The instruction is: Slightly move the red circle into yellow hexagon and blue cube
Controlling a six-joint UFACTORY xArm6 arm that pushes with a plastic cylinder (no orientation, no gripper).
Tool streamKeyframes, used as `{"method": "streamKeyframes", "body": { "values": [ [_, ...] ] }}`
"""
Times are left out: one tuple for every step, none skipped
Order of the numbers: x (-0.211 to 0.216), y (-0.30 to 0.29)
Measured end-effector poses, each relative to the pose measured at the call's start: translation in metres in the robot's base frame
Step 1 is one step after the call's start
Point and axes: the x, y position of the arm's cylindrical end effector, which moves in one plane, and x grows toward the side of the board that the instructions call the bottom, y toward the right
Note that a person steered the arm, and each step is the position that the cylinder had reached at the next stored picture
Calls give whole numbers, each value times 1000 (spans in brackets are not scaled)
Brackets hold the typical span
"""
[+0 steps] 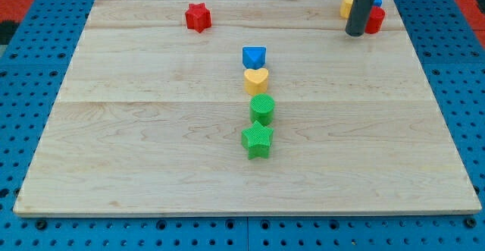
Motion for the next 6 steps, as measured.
{"method": "streamKeyframes", "body": {
  "values": [
    [7, 34],
    [5, 80],
    [0, 75],
    [-8, 53],
    [-28, 47],
    [-33, 48]
  ]
}}
